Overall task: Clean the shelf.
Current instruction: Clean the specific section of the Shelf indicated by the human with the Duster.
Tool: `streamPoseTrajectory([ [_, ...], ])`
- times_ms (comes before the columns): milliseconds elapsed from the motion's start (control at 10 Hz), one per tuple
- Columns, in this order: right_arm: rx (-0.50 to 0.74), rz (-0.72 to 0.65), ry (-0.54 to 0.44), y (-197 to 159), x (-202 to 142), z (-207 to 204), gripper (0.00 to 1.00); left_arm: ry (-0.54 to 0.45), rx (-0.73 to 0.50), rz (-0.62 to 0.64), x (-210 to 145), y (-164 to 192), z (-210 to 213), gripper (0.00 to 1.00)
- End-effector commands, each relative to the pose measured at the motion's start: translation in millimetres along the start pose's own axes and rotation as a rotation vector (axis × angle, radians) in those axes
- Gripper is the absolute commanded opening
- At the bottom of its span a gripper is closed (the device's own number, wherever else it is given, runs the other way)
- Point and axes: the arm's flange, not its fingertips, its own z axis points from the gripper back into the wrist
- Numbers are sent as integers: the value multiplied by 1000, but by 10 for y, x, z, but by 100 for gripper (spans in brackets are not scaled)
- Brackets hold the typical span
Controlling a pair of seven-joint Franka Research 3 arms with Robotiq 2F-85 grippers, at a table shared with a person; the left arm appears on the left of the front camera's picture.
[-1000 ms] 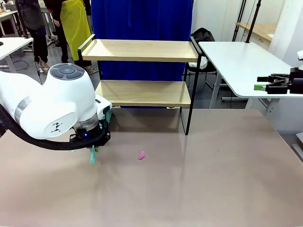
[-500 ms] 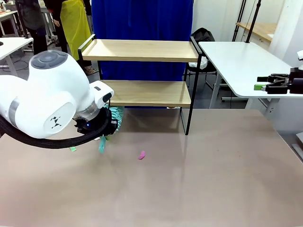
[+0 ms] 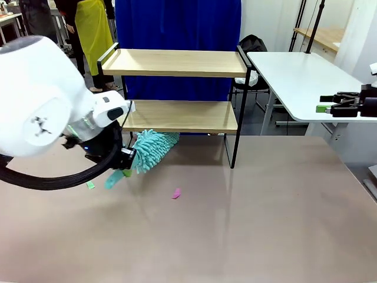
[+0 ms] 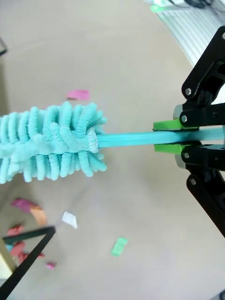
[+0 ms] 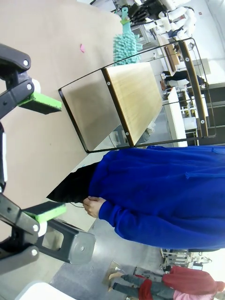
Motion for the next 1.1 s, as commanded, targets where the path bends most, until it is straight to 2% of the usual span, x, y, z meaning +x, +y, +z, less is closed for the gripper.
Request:
streamPoseTrajectory([
  [0,0,5,-3,7,30,-11,100,59,-31,-155,-299,241,287,13],
  [100,0,5,-3,7,30,-11,100,75,3,-240,-370,295,386,13],
  [400,0,5,-3,7,30,-11,100,144,-78,-589,-622,416,928,13],
  [600,0,5,-3,7,30,-11,100,221,-23,-739,-684,373,1273,13],
  [900,0,5,-3,7,30,-11,100,365,52,-851,-653,158,1597,13],
  [1000,0,5,-3,7,30,-11,100,376,59,-873,-640,72,1685,13],
])
